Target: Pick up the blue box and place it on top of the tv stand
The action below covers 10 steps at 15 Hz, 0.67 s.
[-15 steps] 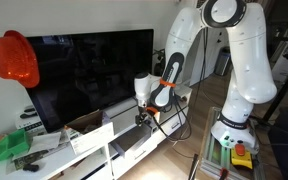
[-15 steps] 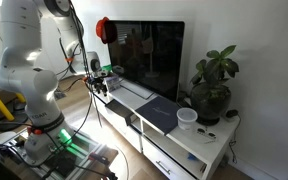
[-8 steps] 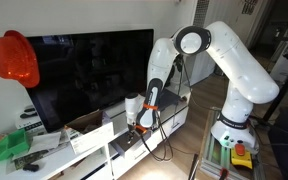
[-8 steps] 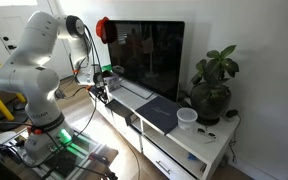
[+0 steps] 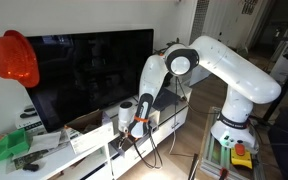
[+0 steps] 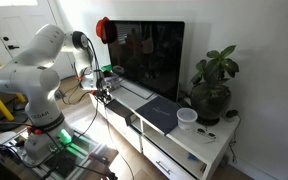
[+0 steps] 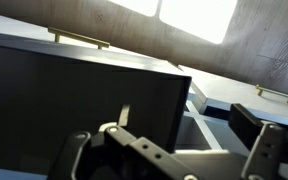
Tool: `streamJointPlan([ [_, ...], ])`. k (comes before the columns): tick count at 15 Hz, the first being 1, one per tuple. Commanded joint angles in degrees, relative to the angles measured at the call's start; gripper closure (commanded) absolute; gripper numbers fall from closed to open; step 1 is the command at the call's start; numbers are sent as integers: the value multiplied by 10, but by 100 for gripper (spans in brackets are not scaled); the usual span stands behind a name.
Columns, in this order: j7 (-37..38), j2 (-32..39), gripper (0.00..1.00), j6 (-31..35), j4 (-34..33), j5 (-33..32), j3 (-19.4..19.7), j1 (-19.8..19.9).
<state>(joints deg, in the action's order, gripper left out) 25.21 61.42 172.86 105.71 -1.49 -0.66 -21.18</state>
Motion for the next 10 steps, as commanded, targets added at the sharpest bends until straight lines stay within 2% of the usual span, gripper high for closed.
streamJointPlan([
  [1, -36, 62, 0, 27, -63, 35, -3, 5],
  [4, -46, 94, 0, 33, -92, 51, -7, 10],
  [5, -50, 102, 25, 29, -100, 55, -14, 17],
  [6, -50, 108, 26, 27, -107, 59, -13, 16],
  [10, -45, 113, 56, 9, -119, 73, -9, 9],
])
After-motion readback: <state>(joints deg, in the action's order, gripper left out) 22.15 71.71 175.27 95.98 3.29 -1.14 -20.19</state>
